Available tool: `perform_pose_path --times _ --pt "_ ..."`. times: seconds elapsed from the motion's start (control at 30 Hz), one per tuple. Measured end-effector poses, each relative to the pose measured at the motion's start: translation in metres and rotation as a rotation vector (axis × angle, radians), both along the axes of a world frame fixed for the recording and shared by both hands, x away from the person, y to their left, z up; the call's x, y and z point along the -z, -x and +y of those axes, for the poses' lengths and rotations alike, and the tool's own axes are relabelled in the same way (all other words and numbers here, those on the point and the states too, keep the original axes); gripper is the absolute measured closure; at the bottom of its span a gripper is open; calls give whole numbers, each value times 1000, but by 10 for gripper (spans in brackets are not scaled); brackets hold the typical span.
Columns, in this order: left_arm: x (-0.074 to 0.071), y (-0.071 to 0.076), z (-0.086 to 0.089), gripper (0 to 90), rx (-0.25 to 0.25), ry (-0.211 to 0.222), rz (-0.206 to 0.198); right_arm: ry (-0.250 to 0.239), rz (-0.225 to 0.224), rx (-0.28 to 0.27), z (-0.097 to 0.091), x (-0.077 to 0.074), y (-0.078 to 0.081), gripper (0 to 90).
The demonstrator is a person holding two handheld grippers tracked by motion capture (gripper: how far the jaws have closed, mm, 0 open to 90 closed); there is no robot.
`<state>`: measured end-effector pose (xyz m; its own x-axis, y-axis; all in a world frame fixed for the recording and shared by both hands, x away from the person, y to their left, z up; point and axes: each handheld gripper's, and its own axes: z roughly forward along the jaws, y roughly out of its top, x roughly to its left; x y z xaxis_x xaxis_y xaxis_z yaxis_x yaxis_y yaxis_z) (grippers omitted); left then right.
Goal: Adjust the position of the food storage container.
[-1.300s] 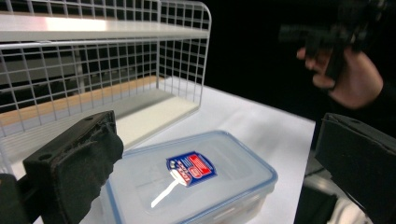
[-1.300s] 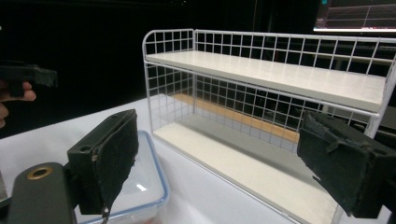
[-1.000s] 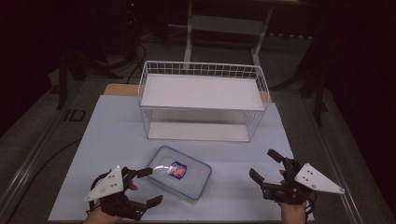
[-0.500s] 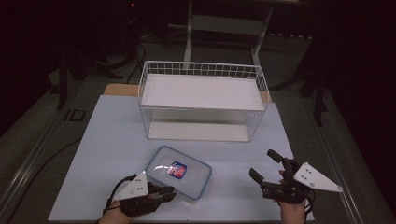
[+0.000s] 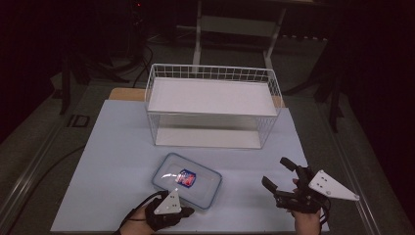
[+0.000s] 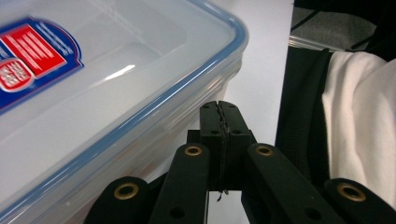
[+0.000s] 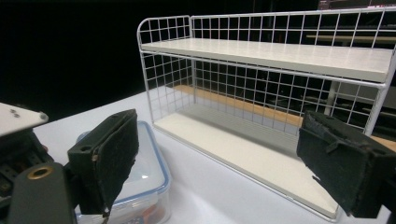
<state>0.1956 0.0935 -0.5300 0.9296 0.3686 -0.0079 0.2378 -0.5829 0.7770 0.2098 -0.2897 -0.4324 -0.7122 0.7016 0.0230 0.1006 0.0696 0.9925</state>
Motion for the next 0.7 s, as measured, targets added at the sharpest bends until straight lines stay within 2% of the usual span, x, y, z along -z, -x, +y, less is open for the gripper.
perform_pose_path --times 0.03,0.07,0.17,0.5,0.7 --pt "0 0 0 897 0 0 0 0 0 0 0 0 0 126" --pt "1 -3 -1 897 -11 15 17 -1 1 -1 0 0 0 125" --pt "-1 -6 -4 897 -24 23 19 -6 7 -5 -1 0 0 126" --pt "-1 -16 -19 897 -42 21 18 -9 14 -10 -1 0 -1 126" --pt "0 -26 -27 897 -68 34 39 -9 21 -17 -1 1 -1 126"
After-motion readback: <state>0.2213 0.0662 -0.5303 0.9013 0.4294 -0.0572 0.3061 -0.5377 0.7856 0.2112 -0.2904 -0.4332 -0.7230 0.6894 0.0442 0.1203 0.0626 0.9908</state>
